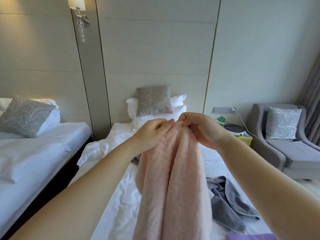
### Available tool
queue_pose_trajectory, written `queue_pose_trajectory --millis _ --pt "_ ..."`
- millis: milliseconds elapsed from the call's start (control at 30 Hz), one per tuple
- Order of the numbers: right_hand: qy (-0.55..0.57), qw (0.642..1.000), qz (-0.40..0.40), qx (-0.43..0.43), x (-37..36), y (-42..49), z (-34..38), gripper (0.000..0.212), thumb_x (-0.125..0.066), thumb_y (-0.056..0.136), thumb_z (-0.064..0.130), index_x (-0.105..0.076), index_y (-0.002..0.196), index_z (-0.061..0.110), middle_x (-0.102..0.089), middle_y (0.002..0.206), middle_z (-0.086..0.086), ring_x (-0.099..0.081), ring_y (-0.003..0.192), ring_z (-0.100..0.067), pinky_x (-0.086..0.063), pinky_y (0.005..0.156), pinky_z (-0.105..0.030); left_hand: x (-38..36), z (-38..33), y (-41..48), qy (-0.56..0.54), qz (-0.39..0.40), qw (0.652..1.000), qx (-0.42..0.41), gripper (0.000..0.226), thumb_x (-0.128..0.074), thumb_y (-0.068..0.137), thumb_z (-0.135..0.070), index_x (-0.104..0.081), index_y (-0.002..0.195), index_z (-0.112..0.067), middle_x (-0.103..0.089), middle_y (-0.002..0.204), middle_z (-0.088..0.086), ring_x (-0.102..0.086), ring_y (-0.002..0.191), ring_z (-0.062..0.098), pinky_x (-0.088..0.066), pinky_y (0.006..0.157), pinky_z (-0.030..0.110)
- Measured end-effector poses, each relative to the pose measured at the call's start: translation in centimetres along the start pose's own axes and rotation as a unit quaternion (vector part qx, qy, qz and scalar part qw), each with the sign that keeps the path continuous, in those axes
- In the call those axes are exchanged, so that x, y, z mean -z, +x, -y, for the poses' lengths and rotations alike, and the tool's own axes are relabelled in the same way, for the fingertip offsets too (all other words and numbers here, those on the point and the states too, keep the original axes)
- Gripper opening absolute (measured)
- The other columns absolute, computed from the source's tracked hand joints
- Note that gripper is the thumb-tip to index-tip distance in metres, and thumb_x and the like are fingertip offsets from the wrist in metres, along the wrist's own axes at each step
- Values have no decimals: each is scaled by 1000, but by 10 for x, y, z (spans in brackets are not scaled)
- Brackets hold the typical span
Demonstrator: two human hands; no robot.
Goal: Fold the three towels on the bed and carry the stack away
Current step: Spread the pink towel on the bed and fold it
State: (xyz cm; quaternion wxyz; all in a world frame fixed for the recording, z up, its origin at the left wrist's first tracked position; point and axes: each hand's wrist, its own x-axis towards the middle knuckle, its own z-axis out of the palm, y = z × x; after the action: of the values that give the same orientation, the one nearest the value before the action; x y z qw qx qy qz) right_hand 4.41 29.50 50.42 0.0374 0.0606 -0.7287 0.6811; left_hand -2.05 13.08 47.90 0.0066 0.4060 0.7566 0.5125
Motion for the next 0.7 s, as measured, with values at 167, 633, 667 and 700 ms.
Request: queue_pose_trajectory --millis 167,633,667,700 --pt "-103 987 119 41 22 -23 -26 17 -69 79 28 -66 81 12 -59 84 -12 -53 81 -25 -40 74 -26 1 -8 12 -3 -38 998 -60 27 -52 96 -27 -63 72 -21 -56 61 -20 -48 62 -8 -36 62 6" --pt "-303 944 119 -50 40 -47 -33 30 -84 66 33 -72 84 13 -68 101 -3 -62 104 -15 -42 98 -30 55 -7 24 17 -159 983 -87 16 -59 93 -21 -67 81 -28 -58 79 7 -48 70 6 -39 63 10" --pt "-309 945 95 -42 45 -47 -28 27 -85 64 34 -71 75 14 -66 95 -1 -61 99 -14 -41 94 -29 61 -4 22 28 -165 982 -84 16 -60 93 -22 -67 81 -30 -61 80 5 -50 71 5 -40 65 9" --pt "-299 951 75 -26 51 -47 -23 23 -86 63 32 -69 69 17 -62 87 3 -60 89 -12 -40 90 -28 67 0 20 41 -172 981 -80 16 -60 93 -23 -67 81 -31 -63 82 3 -51 72 4 -40 66 9"
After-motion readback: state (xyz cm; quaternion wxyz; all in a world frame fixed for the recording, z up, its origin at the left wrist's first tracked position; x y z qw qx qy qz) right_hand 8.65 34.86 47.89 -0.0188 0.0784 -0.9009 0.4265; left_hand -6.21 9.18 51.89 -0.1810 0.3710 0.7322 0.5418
